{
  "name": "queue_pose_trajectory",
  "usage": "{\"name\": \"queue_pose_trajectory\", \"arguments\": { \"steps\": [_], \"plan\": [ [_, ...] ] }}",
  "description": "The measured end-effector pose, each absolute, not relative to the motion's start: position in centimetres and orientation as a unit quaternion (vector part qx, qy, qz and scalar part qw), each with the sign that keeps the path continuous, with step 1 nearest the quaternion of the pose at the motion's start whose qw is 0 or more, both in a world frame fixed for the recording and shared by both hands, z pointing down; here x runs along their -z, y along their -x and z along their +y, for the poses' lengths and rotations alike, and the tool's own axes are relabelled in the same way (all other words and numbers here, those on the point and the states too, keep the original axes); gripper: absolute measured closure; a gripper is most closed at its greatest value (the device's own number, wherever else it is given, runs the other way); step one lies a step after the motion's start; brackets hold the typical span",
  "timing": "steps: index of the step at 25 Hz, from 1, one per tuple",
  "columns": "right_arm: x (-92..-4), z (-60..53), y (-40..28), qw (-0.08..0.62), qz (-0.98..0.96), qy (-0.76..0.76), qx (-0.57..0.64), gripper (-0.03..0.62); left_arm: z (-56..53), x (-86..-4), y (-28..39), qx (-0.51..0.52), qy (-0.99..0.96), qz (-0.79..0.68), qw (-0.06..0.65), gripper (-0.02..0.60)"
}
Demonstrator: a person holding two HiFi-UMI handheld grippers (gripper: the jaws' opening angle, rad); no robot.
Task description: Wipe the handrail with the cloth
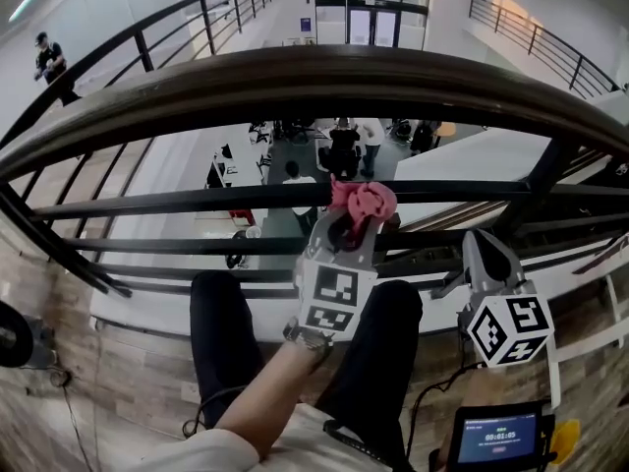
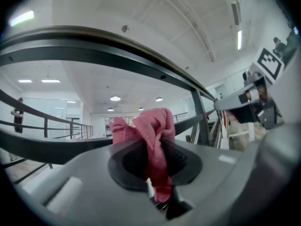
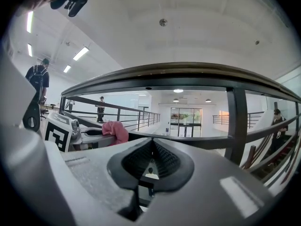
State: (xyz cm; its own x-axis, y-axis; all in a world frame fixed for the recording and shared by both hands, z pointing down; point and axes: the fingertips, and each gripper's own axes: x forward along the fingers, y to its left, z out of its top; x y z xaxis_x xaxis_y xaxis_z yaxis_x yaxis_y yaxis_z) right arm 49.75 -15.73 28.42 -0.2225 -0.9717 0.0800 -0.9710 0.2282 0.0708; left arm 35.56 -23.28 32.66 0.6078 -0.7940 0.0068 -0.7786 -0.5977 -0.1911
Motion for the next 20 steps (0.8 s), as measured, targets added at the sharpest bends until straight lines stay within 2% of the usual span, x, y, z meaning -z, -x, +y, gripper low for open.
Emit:
{"name": "queue_pose_trajectory", "arguments": {
  "steps": [20],
  "plan": [
    [-29.0,-18.8,-42.8,0.070,-0.812,-0.579,0.008,0.591,-23.4,-32.3,-26.4,0.051,0.867,0.489,0.084,0.511]
  ]
}}
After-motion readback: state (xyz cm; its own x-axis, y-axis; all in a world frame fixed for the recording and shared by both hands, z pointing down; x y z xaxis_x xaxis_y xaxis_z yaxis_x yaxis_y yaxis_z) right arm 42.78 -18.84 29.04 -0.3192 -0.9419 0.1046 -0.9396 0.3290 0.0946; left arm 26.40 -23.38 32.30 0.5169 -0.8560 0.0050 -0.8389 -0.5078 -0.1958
